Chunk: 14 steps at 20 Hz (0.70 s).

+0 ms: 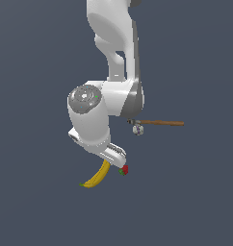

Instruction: Pick up a designated object from a clutter of objects.

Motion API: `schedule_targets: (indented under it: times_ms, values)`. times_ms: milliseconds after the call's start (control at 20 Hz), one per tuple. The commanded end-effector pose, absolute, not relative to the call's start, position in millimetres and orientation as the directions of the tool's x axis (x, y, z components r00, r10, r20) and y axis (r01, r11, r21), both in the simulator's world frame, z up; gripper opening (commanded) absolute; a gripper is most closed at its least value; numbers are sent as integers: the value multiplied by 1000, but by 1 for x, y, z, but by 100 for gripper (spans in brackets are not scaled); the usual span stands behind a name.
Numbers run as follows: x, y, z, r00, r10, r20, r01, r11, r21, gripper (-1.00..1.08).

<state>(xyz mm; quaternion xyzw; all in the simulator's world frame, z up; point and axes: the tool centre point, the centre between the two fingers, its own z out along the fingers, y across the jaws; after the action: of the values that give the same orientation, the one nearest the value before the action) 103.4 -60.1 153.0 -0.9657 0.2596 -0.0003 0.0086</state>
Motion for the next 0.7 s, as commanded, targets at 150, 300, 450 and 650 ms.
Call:
schedule_targets:
  times_ms: [150, 300, 450, 650]
  values:
    - [114, -69, 109, 816, -579, -2, -579, -816, -9, 100]
    - [117, -73, 91, 795, -606, -2, -606, -795, -5, 100]
    - [119, -75, 79, 780, -625, -1, -625, -780, -2, 100]
    - [120, -77, 70, 769, -639, 0, -639, -769, 0, 100]
